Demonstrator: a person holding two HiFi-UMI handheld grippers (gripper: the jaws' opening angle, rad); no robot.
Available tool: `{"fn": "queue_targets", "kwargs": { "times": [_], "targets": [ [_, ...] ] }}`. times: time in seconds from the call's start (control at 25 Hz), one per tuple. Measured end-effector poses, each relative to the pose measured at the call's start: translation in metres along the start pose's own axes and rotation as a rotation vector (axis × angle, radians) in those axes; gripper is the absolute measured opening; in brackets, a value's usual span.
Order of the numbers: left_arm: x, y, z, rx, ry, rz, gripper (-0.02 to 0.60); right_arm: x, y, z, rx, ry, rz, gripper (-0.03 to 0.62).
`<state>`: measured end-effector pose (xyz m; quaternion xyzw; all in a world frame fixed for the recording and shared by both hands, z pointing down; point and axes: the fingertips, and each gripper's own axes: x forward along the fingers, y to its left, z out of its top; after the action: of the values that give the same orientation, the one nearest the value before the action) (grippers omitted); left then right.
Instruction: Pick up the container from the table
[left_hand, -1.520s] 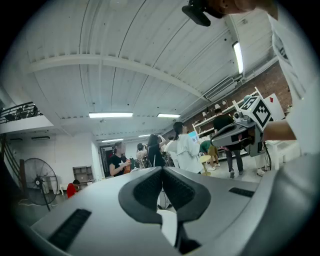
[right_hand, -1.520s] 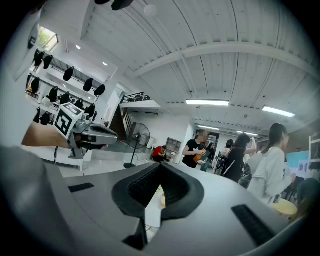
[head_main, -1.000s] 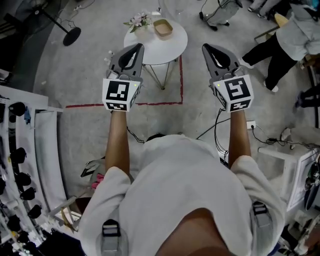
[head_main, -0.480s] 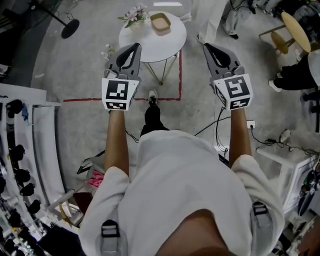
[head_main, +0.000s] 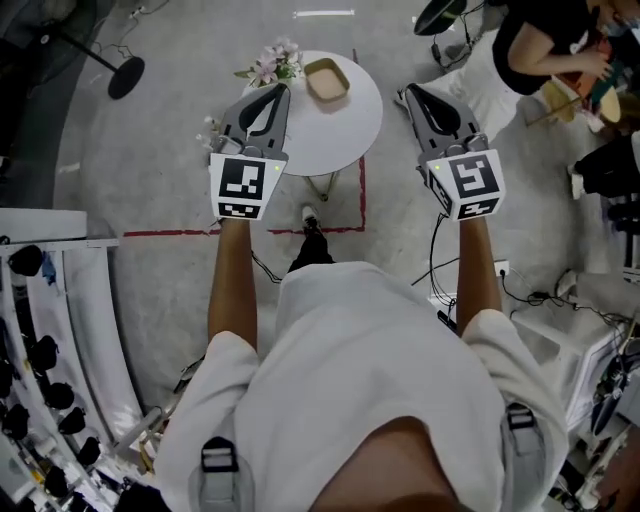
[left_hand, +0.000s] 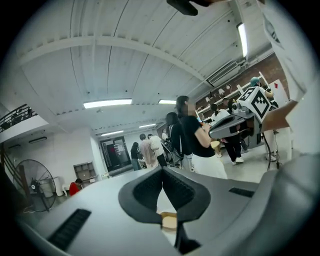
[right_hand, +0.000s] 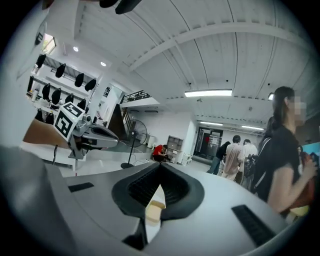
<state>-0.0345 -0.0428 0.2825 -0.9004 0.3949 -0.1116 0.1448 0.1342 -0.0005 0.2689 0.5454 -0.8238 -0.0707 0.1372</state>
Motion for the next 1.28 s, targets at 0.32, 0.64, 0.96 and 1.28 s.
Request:
{"fn": "queue_targets", "kwargs": {
  "times": [0.32, 0.64, 0.96, 1.28],
  "targets": [
    [0.073, 0.090, -0.032, -0.041, 0.000, -0.044, 0.016, 0.120, -0.015, 0.003, 0.018, 0.060, 0.015, 0.014],
    [0.116, 0.122, -0.091, -0.199, 0.051, -0.110, 0.016, 0.198, -0.015, -0.039, 0.030, 0.181, 0.052, 0.014],
    [0.143, 0.114, -0.171, -0.323, 0.177, -0.041, 0.016, 0.264, -0.010, -0.127, 0.045, 0.316, 0.225, 0.015],
    [0.149, 0.103, -0.240, -0.378, 0.331, 0.059, 0.015, 0.314, 0.023, -0.228, 0.004, 0.499, 0.466, 0.043]
  ]
}}
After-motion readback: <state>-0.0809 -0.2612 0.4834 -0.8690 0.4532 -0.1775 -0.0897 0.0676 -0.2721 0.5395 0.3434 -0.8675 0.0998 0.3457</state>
